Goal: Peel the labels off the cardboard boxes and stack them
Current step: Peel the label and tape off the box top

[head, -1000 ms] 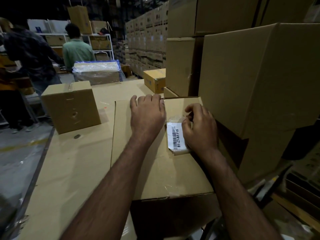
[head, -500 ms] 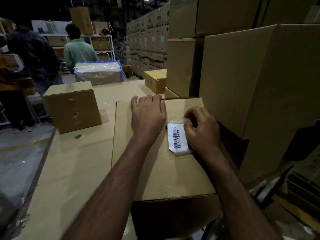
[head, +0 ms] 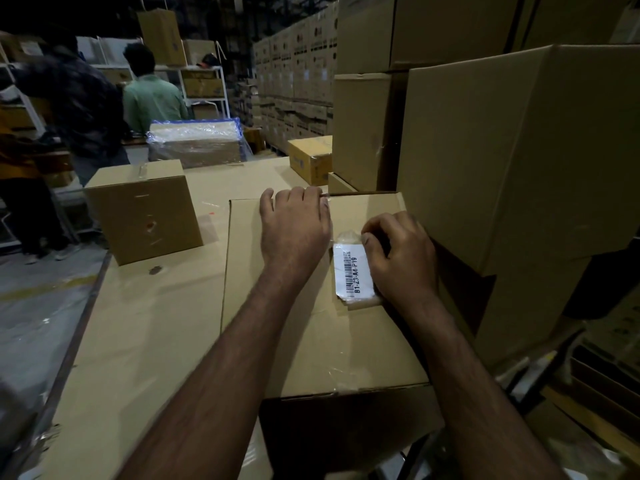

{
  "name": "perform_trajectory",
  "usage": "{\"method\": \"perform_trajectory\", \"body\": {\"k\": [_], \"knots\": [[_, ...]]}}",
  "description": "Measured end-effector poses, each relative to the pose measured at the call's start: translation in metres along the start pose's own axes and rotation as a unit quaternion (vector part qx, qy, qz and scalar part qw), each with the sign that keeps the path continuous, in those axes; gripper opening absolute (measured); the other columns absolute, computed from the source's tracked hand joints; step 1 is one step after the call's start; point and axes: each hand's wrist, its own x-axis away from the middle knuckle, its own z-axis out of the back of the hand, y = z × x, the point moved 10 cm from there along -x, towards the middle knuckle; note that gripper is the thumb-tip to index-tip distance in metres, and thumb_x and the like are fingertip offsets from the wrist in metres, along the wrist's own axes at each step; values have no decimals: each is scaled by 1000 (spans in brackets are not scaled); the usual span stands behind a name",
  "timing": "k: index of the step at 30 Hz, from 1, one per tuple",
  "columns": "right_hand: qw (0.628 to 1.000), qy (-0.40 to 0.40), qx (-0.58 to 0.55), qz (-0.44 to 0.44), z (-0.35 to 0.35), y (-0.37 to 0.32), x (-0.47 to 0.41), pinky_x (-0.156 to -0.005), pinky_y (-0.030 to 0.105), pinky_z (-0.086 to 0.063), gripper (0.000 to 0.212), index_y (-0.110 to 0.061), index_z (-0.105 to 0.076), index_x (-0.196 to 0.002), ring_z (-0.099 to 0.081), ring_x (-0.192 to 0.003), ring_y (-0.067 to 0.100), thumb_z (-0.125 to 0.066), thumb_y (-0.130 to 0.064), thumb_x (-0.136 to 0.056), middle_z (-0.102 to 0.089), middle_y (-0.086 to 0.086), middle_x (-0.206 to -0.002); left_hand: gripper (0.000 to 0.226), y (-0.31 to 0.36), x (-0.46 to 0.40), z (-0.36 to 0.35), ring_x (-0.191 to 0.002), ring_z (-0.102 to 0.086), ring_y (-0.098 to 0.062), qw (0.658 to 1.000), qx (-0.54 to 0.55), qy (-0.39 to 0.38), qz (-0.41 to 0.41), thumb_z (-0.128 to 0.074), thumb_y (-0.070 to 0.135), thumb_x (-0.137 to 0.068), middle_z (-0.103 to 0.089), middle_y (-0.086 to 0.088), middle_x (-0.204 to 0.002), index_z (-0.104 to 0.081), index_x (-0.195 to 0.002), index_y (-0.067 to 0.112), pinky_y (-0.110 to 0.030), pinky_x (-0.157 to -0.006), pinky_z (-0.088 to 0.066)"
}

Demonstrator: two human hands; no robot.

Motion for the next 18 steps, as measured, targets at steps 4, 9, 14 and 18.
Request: {"method": "perform_trajectory", "body": {"k": [4,9,14,18], "knots": [[999,-3,-40,-33,1,6,0,-76,31,-50,30,-18,-62,-121,-57,-94,16,-64,-18,-91,-61,-1,-102,44,0,0,1,-120,-55,-22,1000,2,5,0,-26,41,-105,-64,-3,-126,-56,-131,20,-48,-117,-23],[1000,4,9,-24,-3,5,-3,-74,36,-51,9,-20,-70,-97,-56,-92,16,-65,-22,-90,-59,-1,-98,43,1,0,1,-119,-55,-22,1000,-2,8,-3,-27,39,-104,-64,-3,-125,-56,-130,20,-48,-116,-24],[1000,-1,-10,-15,-1,3,-2,-71,35,-48,4,-20,-69,-86,-54,-89,15,-67,-18,-88,-57,-4,-93,43,1,-1,0,-119,-55,-22,1000,-1,7,-2,-28,39,-104,-64,-4,-125,-56,-130,20,-49,-116,-24],[1000,-17,-11,-1,-1,1,-1,-72,30,-43,4,-18,-70,-87,-52,-91,16,-68,-14,-87,-57,-3,-95,43,-1,-3,-2,-118,-56,-22,1000,0,11,2,-27,40,-104,-65,-3,-124,-57,-129,20,-48,-116,-25]]}}
